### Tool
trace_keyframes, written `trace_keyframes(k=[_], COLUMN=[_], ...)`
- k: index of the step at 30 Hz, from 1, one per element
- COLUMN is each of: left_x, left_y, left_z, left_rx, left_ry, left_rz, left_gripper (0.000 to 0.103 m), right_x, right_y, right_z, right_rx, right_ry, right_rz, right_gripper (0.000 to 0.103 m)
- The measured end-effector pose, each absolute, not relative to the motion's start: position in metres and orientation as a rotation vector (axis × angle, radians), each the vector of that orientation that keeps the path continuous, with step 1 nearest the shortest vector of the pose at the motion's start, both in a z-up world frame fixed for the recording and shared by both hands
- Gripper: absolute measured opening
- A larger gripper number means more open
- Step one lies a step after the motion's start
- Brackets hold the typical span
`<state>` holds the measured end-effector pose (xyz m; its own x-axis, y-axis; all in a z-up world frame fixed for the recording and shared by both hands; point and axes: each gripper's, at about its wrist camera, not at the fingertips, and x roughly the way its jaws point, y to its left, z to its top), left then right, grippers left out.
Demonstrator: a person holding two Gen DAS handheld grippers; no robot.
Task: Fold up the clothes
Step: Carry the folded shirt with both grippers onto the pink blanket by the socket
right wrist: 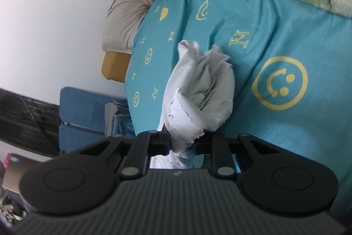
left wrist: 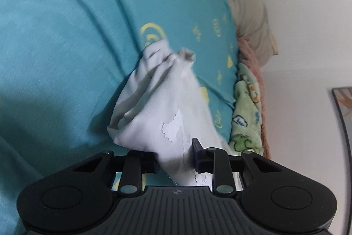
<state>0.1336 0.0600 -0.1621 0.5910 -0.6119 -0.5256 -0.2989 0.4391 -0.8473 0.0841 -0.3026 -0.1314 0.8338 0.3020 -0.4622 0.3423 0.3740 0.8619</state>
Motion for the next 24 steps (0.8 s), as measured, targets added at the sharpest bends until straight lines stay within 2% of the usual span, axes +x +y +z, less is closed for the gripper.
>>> trace_keyframes(k=[9,17,24], left_x=[0.130,0.151,0.172], left_y=[0.007,-0.124,-0.249], left_z=[-0.091,-0.036,0.013], left_rx=[-1.136,-1.000,-0.885], left_ry=[0.964,1.054,1.094], left_rz=[-0.393,-0.501,-0.624], left_gripper=[0.023,0.023,0.023], right_x=[0.041,0.012,0.031], right_y=[-0.343,-0.441,-0.548], right_z=[-0.069,-0.030,0.019], right_rx=[1.197,1.251,1.172], right_ry=[0.533,0.487,0.391], right_rz=[-0.024,-0.127,-0.232], right_gripper=[0.020,0.021,0.021])
